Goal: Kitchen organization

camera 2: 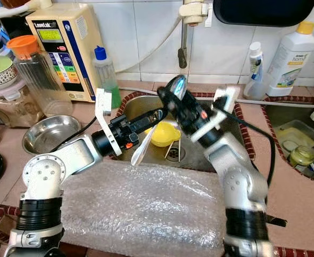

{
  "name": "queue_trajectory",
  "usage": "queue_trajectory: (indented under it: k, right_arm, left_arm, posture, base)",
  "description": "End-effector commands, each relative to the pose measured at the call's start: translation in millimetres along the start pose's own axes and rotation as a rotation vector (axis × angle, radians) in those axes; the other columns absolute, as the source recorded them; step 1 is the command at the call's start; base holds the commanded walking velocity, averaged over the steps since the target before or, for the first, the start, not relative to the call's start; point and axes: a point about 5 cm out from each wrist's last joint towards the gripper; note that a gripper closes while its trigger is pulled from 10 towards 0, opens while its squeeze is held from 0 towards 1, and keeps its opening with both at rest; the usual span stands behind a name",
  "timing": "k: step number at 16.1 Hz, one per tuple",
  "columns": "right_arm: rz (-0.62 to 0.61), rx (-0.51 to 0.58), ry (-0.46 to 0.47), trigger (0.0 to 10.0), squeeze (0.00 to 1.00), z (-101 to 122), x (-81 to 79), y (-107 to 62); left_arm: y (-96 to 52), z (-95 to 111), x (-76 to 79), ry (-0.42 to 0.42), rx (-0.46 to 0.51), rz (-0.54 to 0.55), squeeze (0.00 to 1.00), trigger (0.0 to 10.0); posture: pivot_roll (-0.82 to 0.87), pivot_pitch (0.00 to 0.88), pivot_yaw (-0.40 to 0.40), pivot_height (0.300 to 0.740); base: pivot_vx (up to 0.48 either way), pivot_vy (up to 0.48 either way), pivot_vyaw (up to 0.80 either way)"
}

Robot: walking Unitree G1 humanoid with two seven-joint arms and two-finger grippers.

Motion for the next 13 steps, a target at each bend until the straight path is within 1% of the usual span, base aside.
queue_trajectory:
  k: [1, 2, 6, 9, 13]
  right_arm:
    - [-0.009, 0.028, 0.0, 1.4, 0.0, 3, 2.3, 4.7]
    - [-0.018, 0.038, 0.005, 0.0, 0.0, 4, 4.0, 6.8]
    - [-0.028, 0.059, 0.002, 0.0, 0.0, 6, 7.5, 18.6]
    - [-0.028, 0.071, 0.005, 0.0, 0.0, 5, 7.9, 21.9]
    - [-0.036, 0.062, 0.003, 0.0, 0.0, 4, 10.6, 16.1]
  left_arm:
    - [-2.0, 0, 6.5, 0.013, -0.015, -0.033, 0.0, 0.0]
    - [-2.7, -1, 7.0, 0.012, -0.018, -0.038, 0.0, 0.0]
    - [-3.9, 1, 11.5, 0.011, -0.009, -0.067, 0.0, 0.0]
    - [-4.0, 2, 11.3, 0.007, -0.004, -0.065, 0.0, 0.0]
    - [-4.8, 2, 9.7, 0.007, 0.002, -0.055, 0.0, 0.0]
  posture:
    - [0.03, 0.0, 0.102, 0.74]
    - [0.03, 0.0, 0.102, 0.74]
    - [0.03, 0.0, 0.1, 0.74]
    - [0.03, 0.0, 0.099, 0.74]
    - [0.03, 0.0, 0.095, 0.74]
  base:
    - [0.0, 0.0, 0.0]
    - [0.0, 0.0, 0.0]
    - [0.0, 0.0, 0.0]
    - [0.0, 0.0, 0.0]
    - [0.0, 0.0, 0.0]
Point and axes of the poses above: a point about 5 cm out from each wrist's last joint towards the gripper, its own y axis pointing out of the wrist towards the gripper, its own z axis along the axis of the wrist's last joint, x = y × z, and after that the axes turned 11 degrees about -y, right-handed
